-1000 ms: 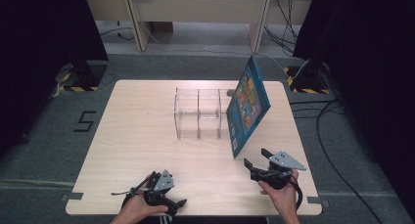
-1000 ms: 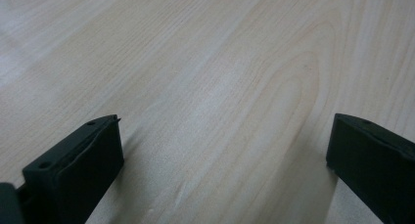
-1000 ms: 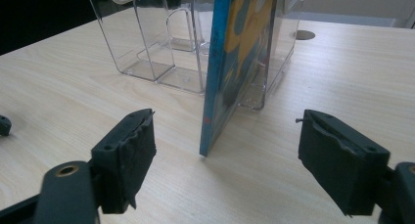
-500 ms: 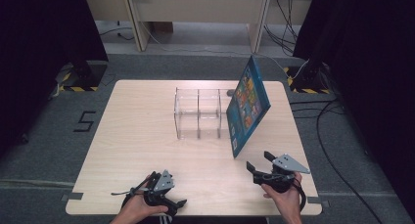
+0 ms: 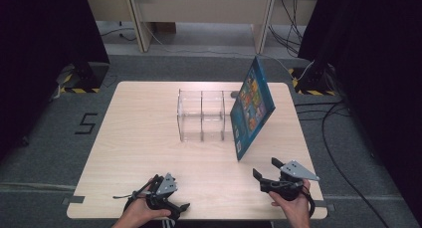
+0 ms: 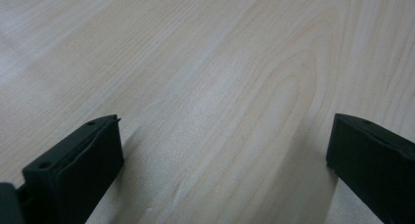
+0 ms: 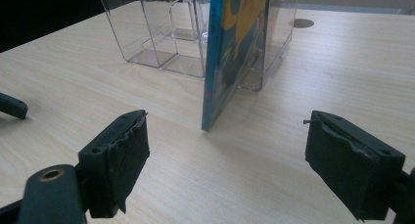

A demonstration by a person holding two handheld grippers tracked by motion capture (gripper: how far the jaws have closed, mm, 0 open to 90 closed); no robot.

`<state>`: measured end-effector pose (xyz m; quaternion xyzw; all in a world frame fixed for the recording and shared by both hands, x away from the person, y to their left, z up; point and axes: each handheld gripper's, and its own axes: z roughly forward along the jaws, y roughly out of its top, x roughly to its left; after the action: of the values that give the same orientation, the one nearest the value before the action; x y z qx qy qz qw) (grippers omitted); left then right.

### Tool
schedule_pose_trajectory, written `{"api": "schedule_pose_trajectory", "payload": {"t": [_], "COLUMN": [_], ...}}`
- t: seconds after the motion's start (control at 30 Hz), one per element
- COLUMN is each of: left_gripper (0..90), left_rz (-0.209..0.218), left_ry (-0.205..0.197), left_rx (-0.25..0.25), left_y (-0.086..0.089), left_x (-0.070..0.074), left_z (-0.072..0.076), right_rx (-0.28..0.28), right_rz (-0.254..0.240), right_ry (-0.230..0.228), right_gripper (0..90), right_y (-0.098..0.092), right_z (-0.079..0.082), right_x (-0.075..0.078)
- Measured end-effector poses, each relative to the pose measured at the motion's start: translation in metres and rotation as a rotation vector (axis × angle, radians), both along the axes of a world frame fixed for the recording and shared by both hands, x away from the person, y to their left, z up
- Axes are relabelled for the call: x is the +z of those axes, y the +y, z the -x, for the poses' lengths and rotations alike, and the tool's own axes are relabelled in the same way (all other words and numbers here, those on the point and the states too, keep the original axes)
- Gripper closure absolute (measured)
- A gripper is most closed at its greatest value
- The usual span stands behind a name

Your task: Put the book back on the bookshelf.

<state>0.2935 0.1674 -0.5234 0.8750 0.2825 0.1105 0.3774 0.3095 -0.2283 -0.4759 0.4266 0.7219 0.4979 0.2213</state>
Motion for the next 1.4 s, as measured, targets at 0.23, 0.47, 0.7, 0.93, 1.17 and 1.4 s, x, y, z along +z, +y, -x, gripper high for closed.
{"api": "schedule_pose_trajectory", "payload": {"t": [0.23, 0.47, 0.7, 0.93, 1.17, 1.4], "left_gripper": [0.0, 0.0, 0.0, 0.0, 0.0, 0.0], "left_rz": [0.0, 0.0, 0.001, 0.002, 0.001, 0.0], "left_ry": [0.0, -0.001, -0.001, 0.0, 0.0, 0.001], "left_rx": [0.001, 0.001, 0.001, -0.002, -0.003, -0.003], "left_y": [0.0, 0.0, 0.0, 0.0, 0.0, 0.0], "left_x": [0.0, 0.0, 0.0, 0.0, 0.0, 0.0], "left_z": [0.0, 0.0, 0.0, 0.0, 0.0, 0.0], "right_rx": [0.019, 0.053, 0.063, 0.064, 0.072, 0.075], "right_rz": [0.036, 0.121, 0.149, 0.186, 0.22, 0.237], "right_ry": [0.011, 0.026, 0.041, 0.08, 0.128, 0.147], "right_gripper": [15.6, 15.8, 15.8, 15.9, 15.9, 15.9], "right_y": [-0.003, -0.004, -0.006, -0.014, -0.02, -0.025], "right_z": [0.007, 0.015, 0.023, 0.031, 0.039, 0.043], "right_x": [-0.001, -0.004, -0.006, -0.011, -0.017, -0.019]}}
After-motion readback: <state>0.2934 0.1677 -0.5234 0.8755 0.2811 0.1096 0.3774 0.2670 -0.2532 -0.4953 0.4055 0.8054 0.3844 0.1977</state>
